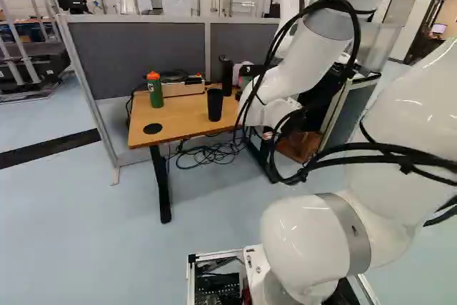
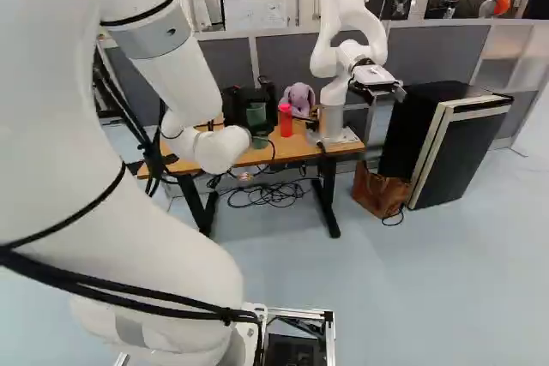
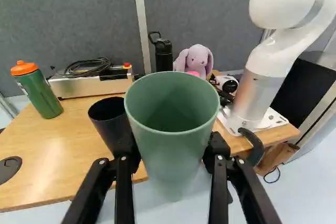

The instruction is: Place the green cup on the table

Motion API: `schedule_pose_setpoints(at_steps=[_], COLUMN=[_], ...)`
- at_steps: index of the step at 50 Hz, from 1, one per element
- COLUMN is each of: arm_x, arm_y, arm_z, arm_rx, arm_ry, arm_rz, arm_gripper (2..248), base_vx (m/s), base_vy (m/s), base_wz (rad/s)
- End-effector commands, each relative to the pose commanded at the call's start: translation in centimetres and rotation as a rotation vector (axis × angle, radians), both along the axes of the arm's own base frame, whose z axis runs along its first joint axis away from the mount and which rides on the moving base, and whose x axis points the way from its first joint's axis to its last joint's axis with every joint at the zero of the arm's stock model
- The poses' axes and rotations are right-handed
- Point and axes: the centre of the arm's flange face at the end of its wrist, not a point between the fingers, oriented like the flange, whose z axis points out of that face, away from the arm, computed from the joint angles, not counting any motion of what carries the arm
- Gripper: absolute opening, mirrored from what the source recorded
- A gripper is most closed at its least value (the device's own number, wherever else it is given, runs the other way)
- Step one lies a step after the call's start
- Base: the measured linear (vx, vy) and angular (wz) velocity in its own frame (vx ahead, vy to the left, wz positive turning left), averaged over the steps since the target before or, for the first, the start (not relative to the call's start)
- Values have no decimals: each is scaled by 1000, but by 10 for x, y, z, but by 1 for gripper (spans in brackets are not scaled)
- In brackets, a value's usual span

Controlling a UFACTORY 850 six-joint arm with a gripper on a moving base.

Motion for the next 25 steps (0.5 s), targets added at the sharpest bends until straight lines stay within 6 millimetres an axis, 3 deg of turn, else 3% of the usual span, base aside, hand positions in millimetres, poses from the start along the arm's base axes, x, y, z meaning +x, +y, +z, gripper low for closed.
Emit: schedule_pose_setpoints(at_steps=[25], arm_x=[53], arm_y=[0], arm_z=[-7], arm_rx=[0], arm_ry=[15], arm_rz=[0], arm_gripper=[126], base_vx=[0], base_vy=[0], base_wz=[0])
